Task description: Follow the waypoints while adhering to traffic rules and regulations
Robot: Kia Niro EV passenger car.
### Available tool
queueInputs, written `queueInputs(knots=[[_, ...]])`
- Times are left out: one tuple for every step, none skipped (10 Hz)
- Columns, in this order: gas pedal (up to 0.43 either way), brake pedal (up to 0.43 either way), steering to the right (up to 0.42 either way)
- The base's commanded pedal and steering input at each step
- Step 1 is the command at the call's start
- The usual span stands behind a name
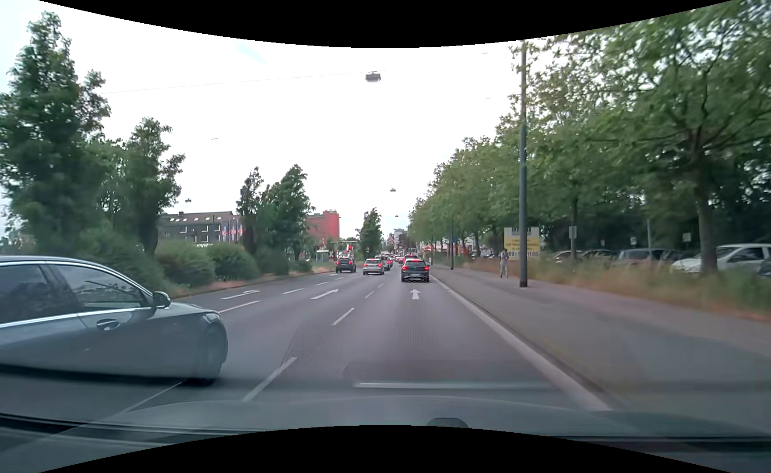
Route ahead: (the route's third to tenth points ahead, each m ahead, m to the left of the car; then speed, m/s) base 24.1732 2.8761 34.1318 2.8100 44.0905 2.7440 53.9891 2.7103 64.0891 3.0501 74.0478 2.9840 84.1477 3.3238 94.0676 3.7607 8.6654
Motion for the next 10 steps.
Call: queueInputs(knots=[[0.0, 0.122, -0.005], [0.0, 0.122, -0.005], [0.0, 0.122, -0.005], [0.0, 0.122, -0.005], [0.0, 0.128, -0.005], [0.0, 0.128, -0.005], [0.0, 0.128, -0.005], [0.0, 0.134, -0.005], [0.0, 0.14, -0.005], [0.0, 0.14, -0.005]])
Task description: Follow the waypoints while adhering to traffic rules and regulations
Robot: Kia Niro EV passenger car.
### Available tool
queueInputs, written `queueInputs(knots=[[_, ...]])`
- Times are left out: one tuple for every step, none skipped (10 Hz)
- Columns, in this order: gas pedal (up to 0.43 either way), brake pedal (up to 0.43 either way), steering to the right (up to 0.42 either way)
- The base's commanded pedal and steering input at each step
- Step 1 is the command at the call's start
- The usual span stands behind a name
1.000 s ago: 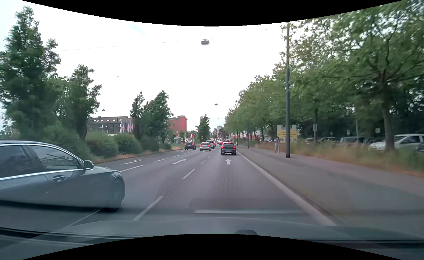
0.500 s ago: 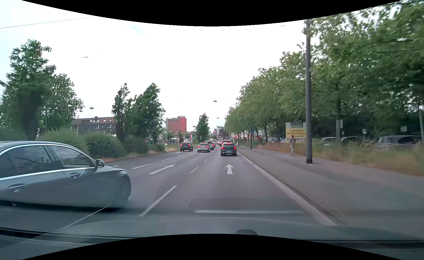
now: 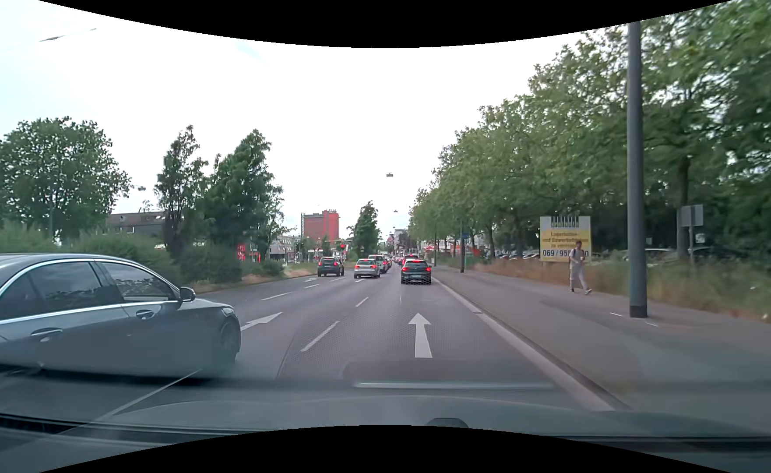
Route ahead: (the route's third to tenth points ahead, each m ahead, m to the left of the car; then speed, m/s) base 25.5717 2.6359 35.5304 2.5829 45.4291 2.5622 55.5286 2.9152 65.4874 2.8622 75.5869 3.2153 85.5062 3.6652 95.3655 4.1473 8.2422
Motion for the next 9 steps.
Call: queueInputs(knots=[[0.0, 0.146, -0.005], [0.0, 0.146, -0.005], [0.0, 0.146, -0.005], [0.0, 0.146, -0.005], [0.0, 0.152, -0.005], [0.0, 0.152, -0.005], [0.0, 0.152, -0.005], [0.0, 0.152, -0.005], [0.0, 0.152, -0.004]])
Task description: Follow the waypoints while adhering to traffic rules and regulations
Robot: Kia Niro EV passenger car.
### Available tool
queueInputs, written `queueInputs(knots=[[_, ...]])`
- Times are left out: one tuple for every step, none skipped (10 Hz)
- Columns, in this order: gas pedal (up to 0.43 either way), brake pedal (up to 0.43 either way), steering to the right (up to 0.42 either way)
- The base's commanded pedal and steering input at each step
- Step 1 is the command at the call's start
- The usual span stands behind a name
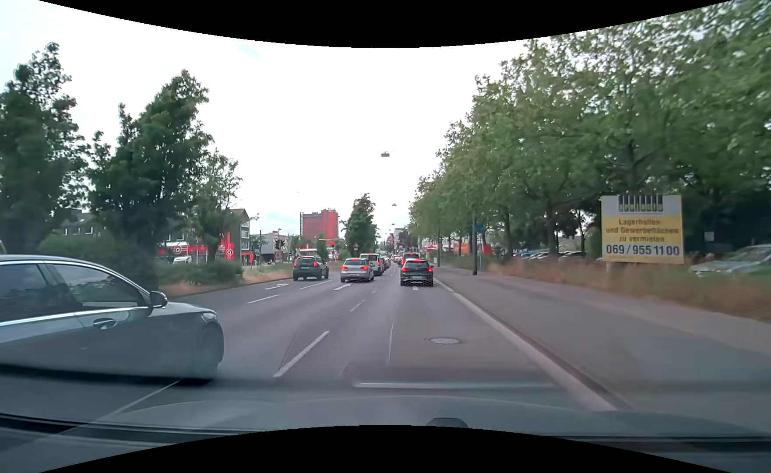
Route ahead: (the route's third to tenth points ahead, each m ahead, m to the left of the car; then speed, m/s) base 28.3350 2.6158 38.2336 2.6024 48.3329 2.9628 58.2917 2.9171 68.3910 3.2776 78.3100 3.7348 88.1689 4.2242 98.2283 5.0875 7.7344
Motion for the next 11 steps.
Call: queueInputs(knots=[[0.0, 0.152, -0.004], [0.0, 0.159, -0.003], [0.0, 0.152, -0.003], [0.0, 0.152, -0.003], [0.0, 0.152, -0.003], [0.0, 0.152, -0.004], [0.0, 0.159, -0.004], [0.0, 0.152, -0.004], [0.0, 0.159, -0.004], [0.0, 0.165, -0.004], [0.0, 0.165, -0.004]])
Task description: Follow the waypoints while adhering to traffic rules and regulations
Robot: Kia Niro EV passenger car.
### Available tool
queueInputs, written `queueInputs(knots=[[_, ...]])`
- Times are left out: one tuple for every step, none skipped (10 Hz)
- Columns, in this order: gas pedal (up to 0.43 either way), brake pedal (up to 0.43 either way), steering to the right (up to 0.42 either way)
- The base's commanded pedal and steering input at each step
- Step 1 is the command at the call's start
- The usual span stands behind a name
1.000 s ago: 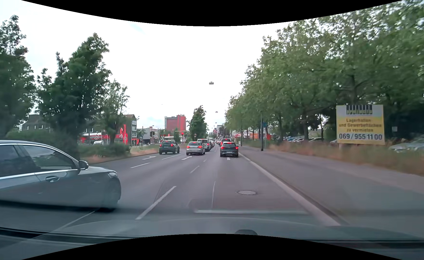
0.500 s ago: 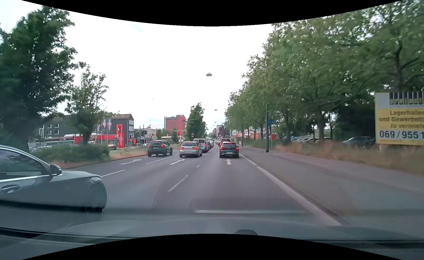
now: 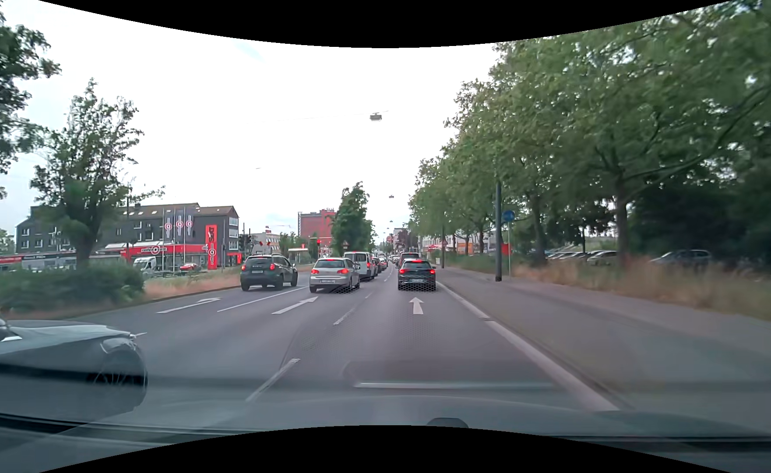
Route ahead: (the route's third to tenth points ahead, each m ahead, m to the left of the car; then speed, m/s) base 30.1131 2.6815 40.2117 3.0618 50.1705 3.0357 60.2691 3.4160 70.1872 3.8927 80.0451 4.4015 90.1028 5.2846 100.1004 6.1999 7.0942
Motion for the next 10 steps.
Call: queueInputs(knots=[[0.0, 0.165, -0.004], [0.0, 0.159, -0.004], [0.0, 0.165, -0.004], [0.0, 0.177, -0.004], [0.0, 0.183, -0.004], [0.0, 0.183, -0.004], [0.0, 0.183, -0.004], [0.0, 0.183, -0.004], [0.0, 0.183, -0.004], [0.0, 0.189, -0.004]])
